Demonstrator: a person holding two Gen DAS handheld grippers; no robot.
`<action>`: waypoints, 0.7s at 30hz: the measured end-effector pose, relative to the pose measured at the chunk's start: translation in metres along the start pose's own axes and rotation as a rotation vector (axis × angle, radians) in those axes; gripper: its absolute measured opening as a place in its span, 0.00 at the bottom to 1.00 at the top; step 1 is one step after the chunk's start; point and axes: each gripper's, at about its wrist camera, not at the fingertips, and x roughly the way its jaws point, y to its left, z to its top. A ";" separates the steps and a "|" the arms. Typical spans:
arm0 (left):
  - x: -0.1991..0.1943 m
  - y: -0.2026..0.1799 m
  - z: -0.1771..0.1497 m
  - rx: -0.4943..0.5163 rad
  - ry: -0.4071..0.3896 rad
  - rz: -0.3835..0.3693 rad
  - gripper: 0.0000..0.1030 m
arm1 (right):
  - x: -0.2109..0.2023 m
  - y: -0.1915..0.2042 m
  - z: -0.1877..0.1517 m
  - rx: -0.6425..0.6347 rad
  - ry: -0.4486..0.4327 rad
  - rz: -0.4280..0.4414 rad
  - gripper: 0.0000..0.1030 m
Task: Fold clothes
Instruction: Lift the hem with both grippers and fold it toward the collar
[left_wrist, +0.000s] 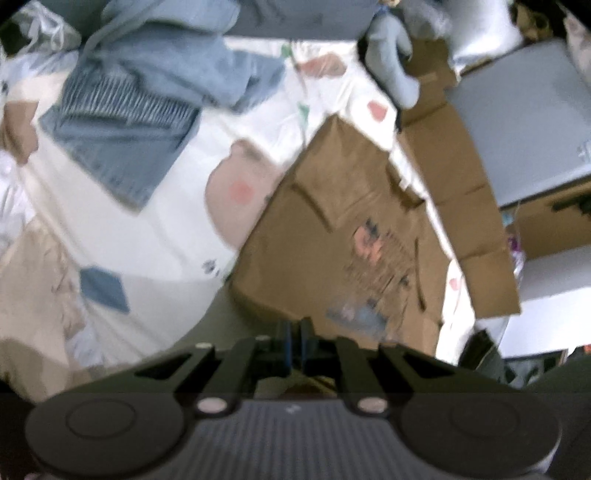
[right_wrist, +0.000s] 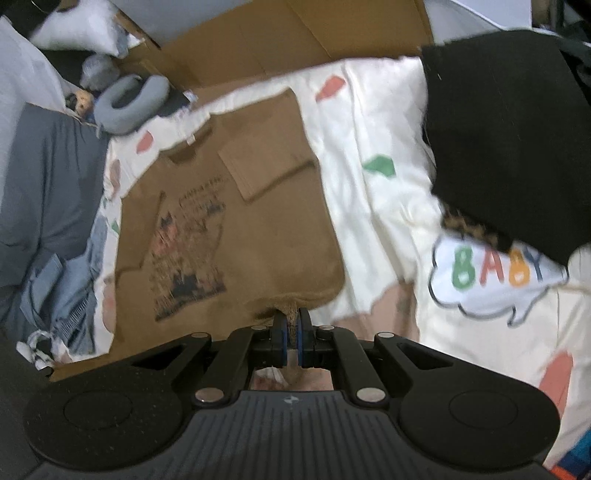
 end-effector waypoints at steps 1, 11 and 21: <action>-0.001 -0.003 0.005 0.007 -0.010 -0.005 0.04 | 0.000 0.002 0.005 -0.004 -0.007 0.006 0.02; 0.013 -0.029 0.050 0.058 -0.063 -0.032 0.04 | 0.008 0.023 0.048 -0.058 -0.049 0.022 0.02; 0.057 -0.040 0.090 0.103 -0.067 -0.009 0.04 | 0.046 0.032 0.085 -0.135 -0.042 -0.007 0.02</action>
